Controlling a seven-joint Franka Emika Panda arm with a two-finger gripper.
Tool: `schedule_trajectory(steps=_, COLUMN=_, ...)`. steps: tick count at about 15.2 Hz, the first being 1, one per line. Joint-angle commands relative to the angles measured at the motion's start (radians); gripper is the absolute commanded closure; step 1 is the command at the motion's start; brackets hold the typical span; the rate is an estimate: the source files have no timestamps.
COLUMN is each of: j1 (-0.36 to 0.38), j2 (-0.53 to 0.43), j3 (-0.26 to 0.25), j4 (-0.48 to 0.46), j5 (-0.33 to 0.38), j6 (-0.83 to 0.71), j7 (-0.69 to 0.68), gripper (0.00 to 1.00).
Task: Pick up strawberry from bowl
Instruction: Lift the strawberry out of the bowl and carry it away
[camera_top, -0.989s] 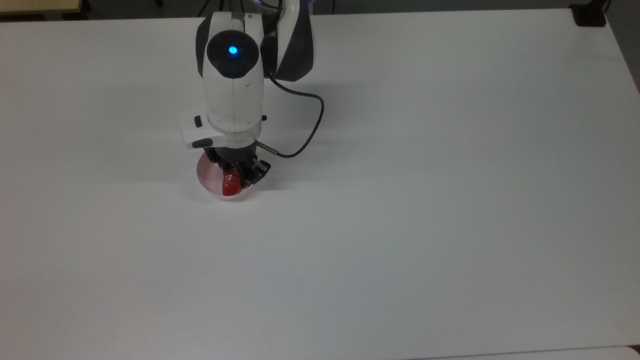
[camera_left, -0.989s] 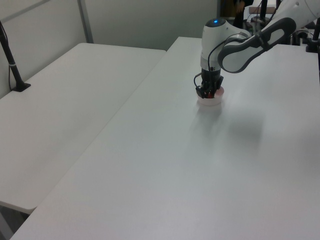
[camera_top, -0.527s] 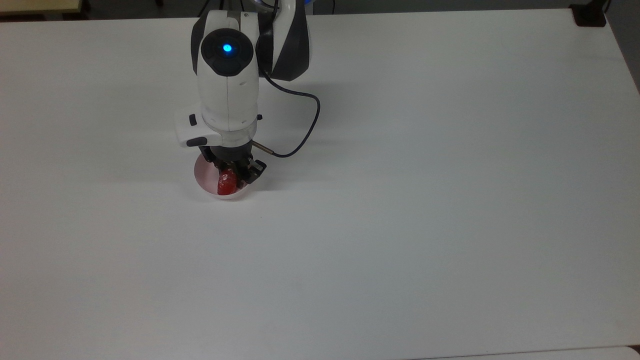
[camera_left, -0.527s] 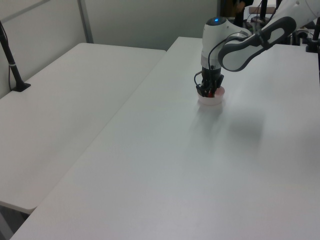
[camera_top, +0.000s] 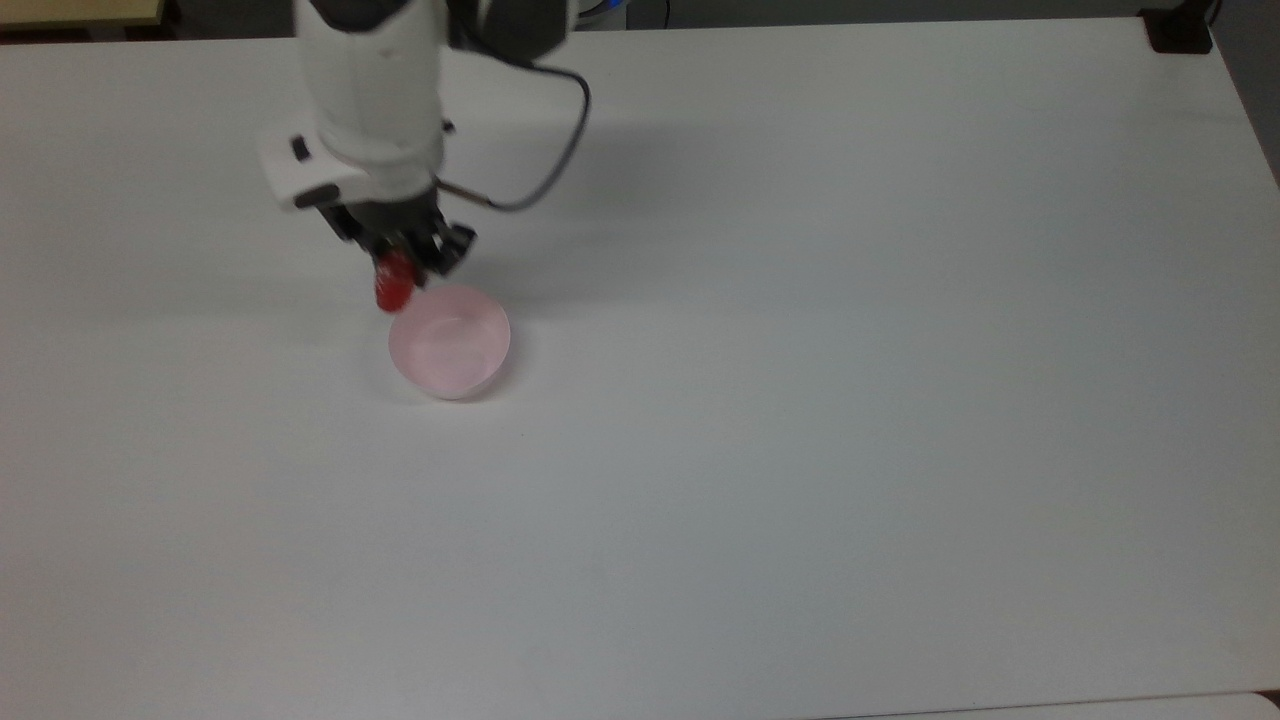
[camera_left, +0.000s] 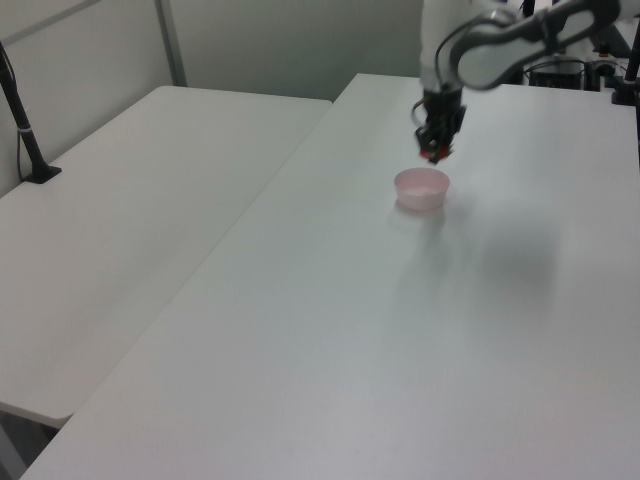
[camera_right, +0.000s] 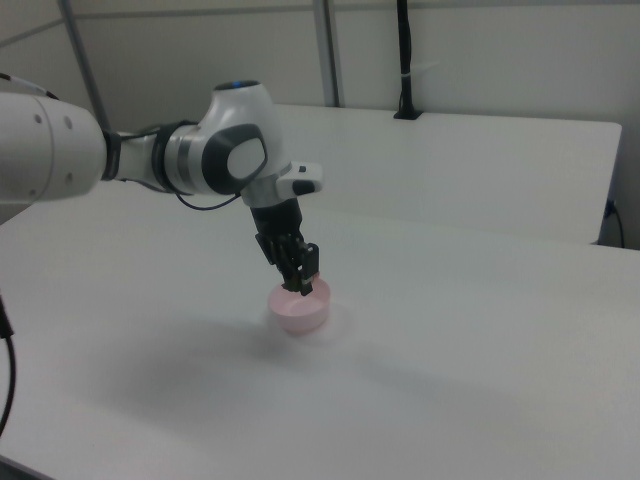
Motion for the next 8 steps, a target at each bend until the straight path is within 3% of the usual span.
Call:
schedule_trajectory(steps=1, j1=-0.093, j2=-0.088, j3=-0.001, j4=-0.036, j5=0.027, j6=-0.161, j7=-0.369, gripper=0.85)
schedule_trajectory(steps=3, j1=-0.162, j2=-0.062, j3=-0.007, j4=-0.061, j5=0.027, j6=-0.101, j7=-0.506, gripper=0.83)
schedule_trajectory(steps=8, j1=-0.272, j2=0.022, j3=-0.011, j4=-0.136, j5=0.025, j6=0.119, j7=-0.554, gripper=0.82)
